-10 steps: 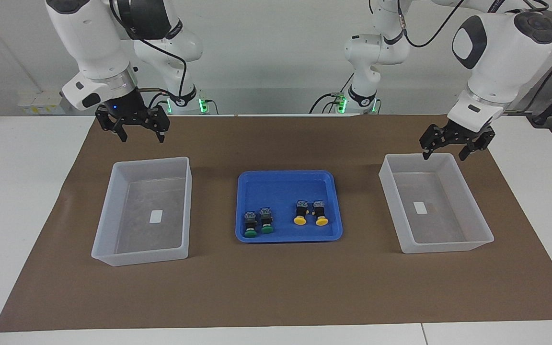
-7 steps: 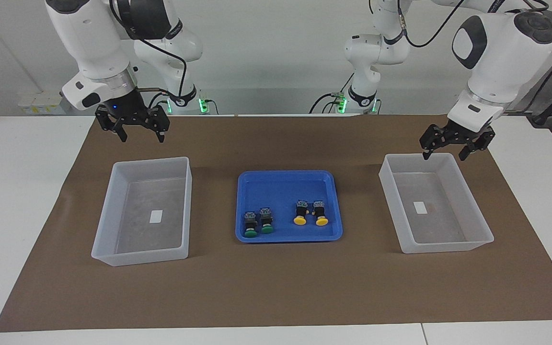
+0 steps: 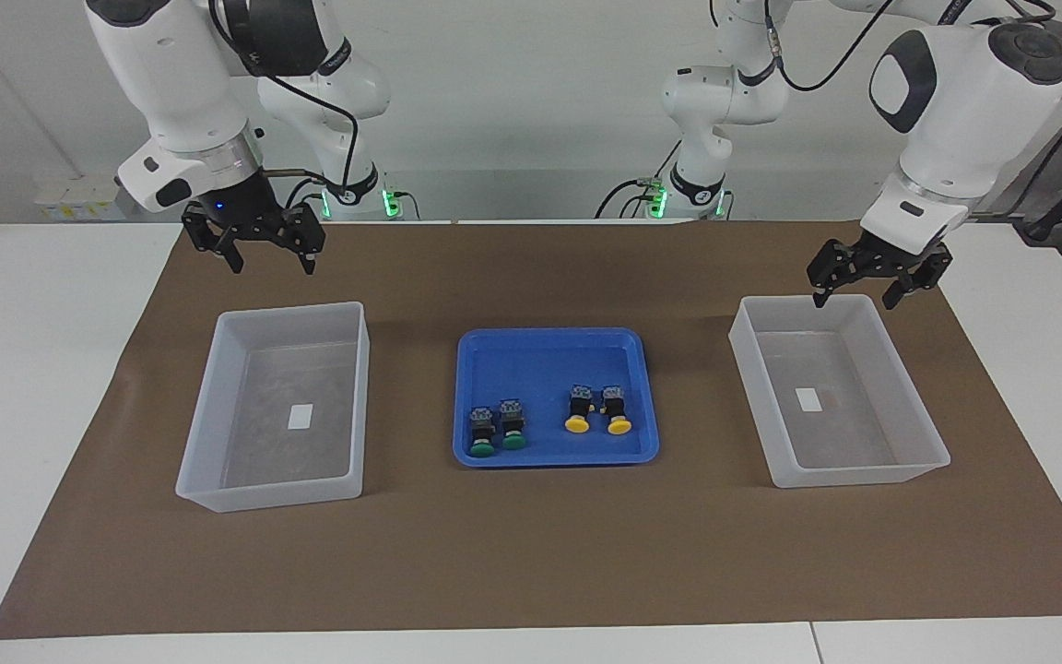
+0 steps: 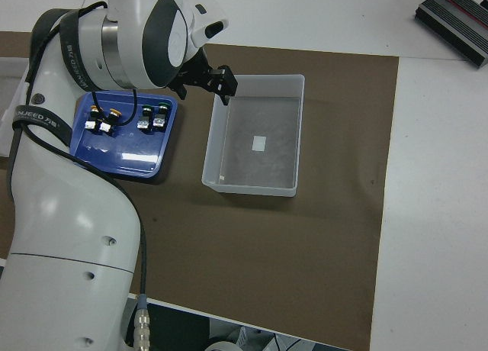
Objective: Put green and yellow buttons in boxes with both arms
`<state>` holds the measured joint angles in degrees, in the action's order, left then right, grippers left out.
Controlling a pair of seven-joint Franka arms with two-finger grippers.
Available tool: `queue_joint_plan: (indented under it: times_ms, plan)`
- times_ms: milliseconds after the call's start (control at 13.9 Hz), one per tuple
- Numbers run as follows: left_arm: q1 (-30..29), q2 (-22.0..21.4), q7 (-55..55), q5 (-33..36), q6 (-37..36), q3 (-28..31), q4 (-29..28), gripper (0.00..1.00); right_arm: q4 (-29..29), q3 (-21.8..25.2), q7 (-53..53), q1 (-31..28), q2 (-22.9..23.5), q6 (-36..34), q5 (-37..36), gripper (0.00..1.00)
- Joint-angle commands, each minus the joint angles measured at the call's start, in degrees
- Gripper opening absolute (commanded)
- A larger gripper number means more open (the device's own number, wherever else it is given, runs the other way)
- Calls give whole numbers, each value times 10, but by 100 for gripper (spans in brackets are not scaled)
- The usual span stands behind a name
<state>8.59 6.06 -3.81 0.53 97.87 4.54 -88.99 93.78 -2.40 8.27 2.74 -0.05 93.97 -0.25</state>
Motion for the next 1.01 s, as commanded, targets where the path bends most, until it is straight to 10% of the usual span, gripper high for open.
queue_joint_plan:
  times_ms: [0, 938]
  plan:
    - [5, -25, 3, 10, 38, -1, -45, 100, 7, -2, 2, -5, -10, -6, 1, 100]
    - [135, 7, 202, -8, 235, -4, -172, 100, 24, -2, 7, 13, -8, 50, 0, 100]
